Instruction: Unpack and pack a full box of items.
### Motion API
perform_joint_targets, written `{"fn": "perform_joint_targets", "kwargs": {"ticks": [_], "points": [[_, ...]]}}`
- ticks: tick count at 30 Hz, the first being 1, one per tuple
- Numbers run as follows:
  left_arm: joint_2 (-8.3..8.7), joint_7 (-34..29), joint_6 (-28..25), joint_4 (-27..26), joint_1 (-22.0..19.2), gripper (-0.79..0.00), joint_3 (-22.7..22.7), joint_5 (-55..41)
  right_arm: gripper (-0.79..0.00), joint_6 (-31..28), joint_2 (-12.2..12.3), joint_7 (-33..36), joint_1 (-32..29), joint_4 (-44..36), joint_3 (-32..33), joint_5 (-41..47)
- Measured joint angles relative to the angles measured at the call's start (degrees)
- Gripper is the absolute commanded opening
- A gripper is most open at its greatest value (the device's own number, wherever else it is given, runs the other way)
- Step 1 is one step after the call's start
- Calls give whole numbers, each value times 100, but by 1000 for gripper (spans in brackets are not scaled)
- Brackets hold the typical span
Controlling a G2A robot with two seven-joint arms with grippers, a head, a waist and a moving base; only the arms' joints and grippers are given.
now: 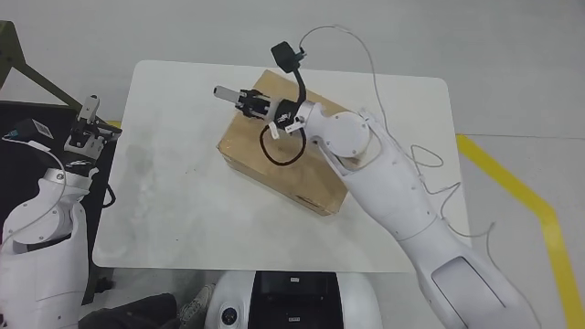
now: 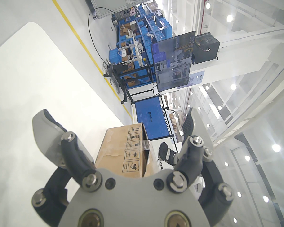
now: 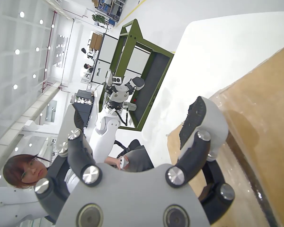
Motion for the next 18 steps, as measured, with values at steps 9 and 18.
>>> {"fn": "perform_joint_targets", "kwargs": {"ticks": [9, 18], "points": [[0, 0, 0, 0, 0, 0, 0, 0, 0, 217, -158, -95, 240, 618, -186, 428], [0, 0, 0, 0, 0, 0, 0, 0, 0, 515, -209, -54, 264, 877, -123, 711]]}}
